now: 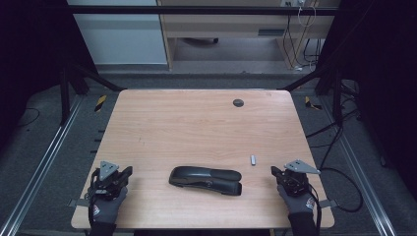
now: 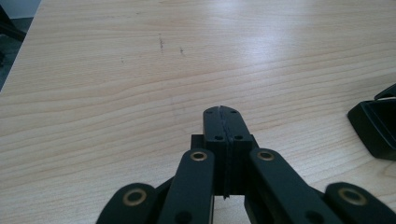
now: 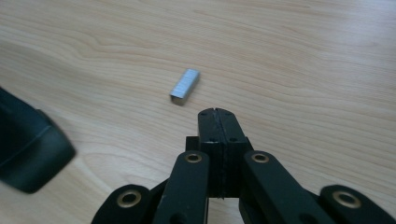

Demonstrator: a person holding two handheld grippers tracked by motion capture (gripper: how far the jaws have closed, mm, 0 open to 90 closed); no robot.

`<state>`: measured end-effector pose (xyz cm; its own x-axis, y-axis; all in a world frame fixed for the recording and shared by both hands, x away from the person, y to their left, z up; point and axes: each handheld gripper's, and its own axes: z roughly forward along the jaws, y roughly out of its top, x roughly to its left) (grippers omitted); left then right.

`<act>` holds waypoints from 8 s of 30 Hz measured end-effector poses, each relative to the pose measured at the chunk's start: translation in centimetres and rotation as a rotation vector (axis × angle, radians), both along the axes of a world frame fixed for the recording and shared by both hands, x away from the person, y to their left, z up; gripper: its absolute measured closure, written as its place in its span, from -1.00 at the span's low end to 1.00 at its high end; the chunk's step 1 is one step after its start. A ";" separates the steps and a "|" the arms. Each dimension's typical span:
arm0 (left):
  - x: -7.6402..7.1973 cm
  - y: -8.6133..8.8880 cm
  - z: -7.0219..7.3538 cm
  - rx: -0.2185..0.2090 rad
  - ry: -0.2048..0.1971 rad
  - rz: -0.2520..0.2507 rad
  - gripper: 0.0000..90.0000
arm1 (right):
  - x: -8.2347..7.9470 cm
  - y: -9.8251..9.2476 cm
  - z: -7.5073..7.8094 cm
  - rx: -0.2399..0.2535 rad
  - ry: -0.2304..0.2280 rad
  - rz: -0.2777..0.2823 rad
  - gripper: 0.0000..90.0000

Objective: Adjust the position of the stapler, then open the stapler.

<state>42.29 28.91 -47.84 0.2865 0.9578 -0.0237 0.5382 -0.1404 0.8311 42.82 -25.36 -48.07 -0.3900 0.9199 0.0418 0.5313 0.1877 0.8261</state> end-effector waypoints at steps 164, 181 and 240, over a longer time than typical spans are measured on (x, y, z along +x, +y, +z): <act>-2.2 -16.4 8.6 0.353 -0.139 -0.518 -0.27 | -1.2 4.7 -1.6 0.055 0.006 0.141 0.28; -2.9 -19.4 7.9 0.459 -0.151 -0.565 -0.30 | -1.4 4.7 -1.5 0.061 0.001 0.137 0.29; -2.7 -27.0 5.5 0.687 -0.226 -0.628 -0.33 | -1.5 4.0 -1.5 0.050 0.007 0.112 1.00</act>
